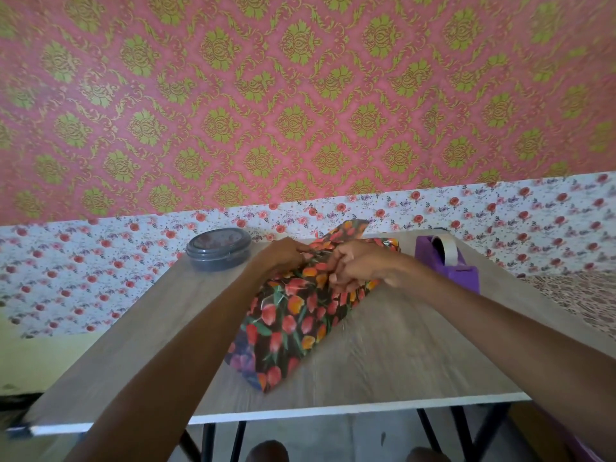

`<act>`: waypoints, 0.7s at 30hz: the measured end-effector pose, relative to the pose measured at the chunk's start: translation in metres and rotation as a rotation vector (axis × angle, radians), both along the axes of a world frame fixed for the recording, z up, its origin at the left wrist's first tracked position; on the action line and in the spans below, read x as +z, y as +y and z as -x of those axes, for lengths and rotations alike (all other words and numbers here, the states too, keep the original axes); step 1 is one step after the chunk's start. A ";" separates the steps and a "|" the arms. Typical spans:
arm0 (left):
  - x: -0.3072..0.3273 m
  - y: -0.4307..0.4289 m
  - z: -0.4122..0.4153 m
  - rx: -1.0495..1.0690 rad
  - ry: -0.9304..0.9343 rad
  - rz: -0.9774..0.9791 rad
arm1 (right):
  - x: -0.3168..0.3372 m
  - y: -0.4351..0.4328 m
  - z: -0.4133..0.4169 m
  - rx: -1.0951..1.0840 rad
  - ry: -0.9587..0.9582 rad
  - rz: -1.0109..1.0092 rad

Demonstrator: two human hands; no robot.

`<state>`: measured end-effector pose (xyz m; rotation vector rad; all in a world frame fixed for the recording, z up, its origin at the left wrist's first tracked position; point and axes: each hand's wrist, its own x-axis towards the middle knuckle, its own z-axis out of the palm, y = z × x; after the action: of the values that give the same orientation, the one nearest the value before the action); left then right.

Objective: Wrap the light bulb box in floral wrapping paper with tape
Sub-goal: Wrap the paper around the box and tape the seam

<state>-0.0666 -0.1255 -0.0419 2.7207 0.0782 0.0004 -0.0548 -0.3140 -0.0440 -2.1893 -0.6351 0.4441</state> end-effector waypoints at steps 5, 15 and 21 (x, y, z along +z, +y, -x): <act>0.008 0.006 -0.008 -0.093 0.071 -0.179 | -0.006 -0.019 -0.032 -0.038 -0.581 0.199; 0.031 -0.013 -0.005 -0.156 0.189 -0.360 | -0.038 -0.015 -0.036 0.007 -1.064 0.287; 0.032 -0.010 0.011 -0.275 0.237 -0.404 | -0.024 -0.022 -0.032 0.057 -0.909 0.083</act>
<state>-0.0775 -0.1356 -0.0096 3.0970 -0.2554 -0.4295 -0.0228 -0.3357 -0.0675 -2.3996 -1.1599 -0.5591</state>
